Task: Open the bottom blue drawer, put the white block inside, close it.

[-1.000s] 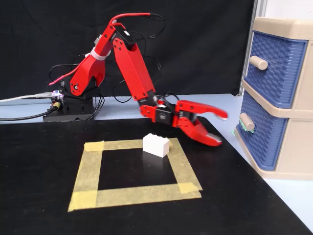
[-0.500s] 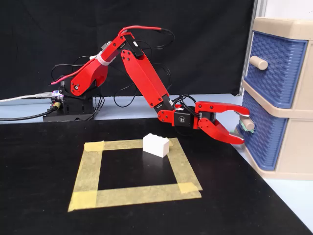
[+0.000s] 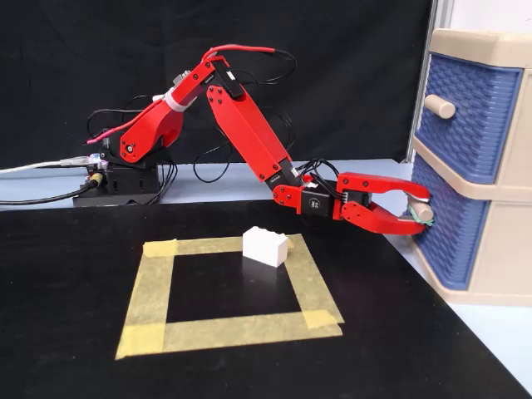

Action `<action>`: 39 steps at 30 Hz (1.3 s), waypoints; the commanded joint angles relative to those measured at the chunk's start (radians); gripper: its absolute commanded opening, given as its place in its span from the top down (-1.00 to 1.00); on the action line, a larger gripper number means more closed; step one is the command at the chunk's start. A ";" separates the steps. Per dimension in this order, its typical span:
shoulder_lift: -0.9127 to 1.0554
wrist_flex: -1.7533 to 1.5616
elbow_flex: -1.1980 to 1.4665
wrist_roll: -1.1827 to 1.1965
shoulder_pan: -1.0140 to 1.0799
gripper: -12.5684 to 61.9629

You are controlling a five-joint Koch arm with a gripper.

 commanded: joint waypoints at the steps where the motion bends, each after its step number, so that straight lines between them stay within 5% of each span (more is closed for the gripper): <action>1: 0.104 0.017 0.135 0.003 -0.002 0.88; 5: 0.314 -0.025 0.512 0.002 0.074 0.88; 10: 0.345 -0.081 0.627 0.003 0.091 0.84; 11: 0.347 -0.081 0.627 0.003 0.097 0.67; 13: 0.356 -0.080 0.624 0.009 0.098 0.03; 15: 0.388 -0.080 0.635 0.006 0.098 -0.25; 21: 0.779 0.161 0.759 0.009 0.138 -0.25; 26: 1.197 1.042 0.584 0.058 0.167 -0.24; 32: 1.152 2.048 0.054 0.672 0.221 -0.24; 36: 1.095 2.148 -0.058 1.272 0.354 -0.24; 39: 0.957 2.140 -0.104 1.424 0.365 -0.24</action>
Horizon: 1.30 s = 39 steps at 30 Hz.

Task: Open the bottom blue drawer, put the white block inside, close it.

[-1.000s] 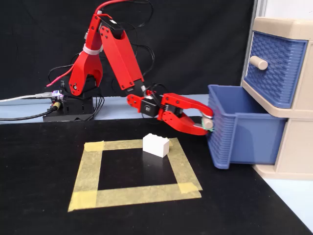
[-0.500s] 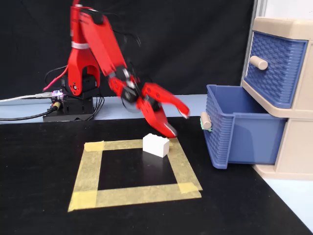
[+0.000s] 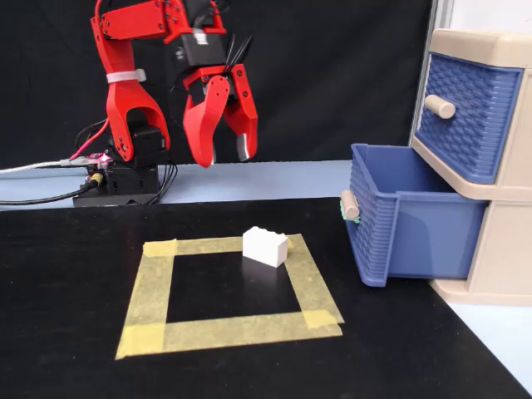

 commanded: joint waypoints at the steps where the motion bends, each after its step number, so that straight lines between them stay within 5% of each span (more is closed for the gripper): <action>1: -0.078 -0.005 -0.077 0.043 -0.017 -0.24; 11: -0.393 -0.021 -0.252 0.018 -0.072 -0.24; 27: -0.601 -0.026 -0.259 -0.003 -0.095 -0.22; 30: -0.598 -0.026 -0.259 -0.006 -0.089 0.05; 33: -0.589 -0.054 -0.262 -0.012 -0.094 0.81; 34: -0.581 -0.058 -0.267 -0.012 -0.089 0.90; 39: -0.500 -0.049 -0.282 -0.012 -0.063 0.88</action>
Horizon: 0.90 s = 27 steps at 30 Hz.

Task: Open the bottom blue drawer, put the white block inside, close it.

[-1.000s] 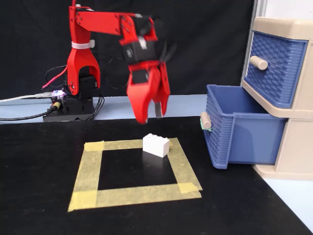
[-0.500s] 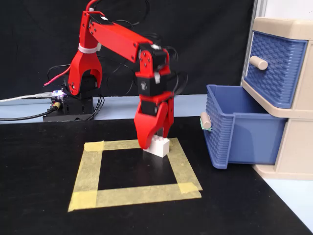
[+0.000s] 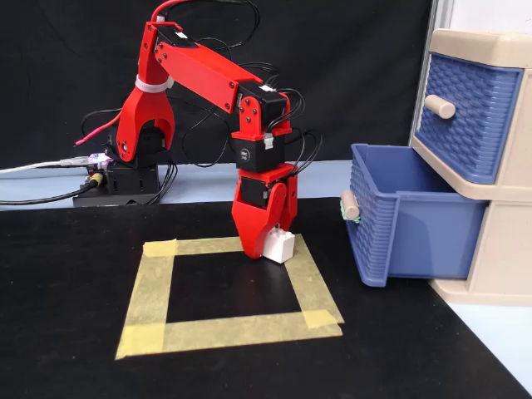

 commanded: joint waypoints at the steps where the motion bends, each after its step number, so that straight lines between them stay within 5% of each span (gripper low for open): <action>1: 0.138 0.015 -0.055 -0.023 0.002 0.88; 7: 0.305 0.110 -0.382 -0.454 -0.002 0.88; 14: 0.031 0.169 -0.845 -1.057 -0.276 0.88; 25: -0.189 0.166 -0.969 -1.123 -0.313 0.86; 27: -0.196 0.161 -0.971 -1.121 -0.313 0.60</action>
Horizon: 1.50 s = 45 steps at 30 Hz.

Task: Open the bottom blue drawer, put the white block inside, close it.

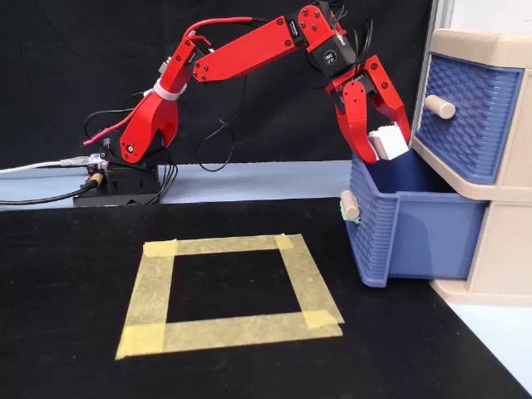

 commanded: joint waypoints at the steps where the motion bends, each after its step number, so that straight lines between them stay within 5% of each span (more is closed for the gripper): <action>1: 0.021 -0.005 -0.043 -0.026 -0.009 0.34; 2: 0.021 -0.006 -0.046 -0.029 -0.011 -0.04; 4: 0.028 -0.008 -0.049 -0.031 -0.009 -0.24; 11: 0.247 0.087 -0.057 -0.029 0.025 -0.24; 15: 0.307 0.433 -0.026 0.034 0.098 -0.24; 25: -0.103 0.242 -0.107 0.126 0.103 -0.25; 36: -0.383 -0.196 -0.380 -0.120 0.012 -0.25; 40: -0.370 -0.138 -0.382 -0.118 0.009 -0.26; 45: -0.014 0.365 -0.387 -0.097 0.101 -0.25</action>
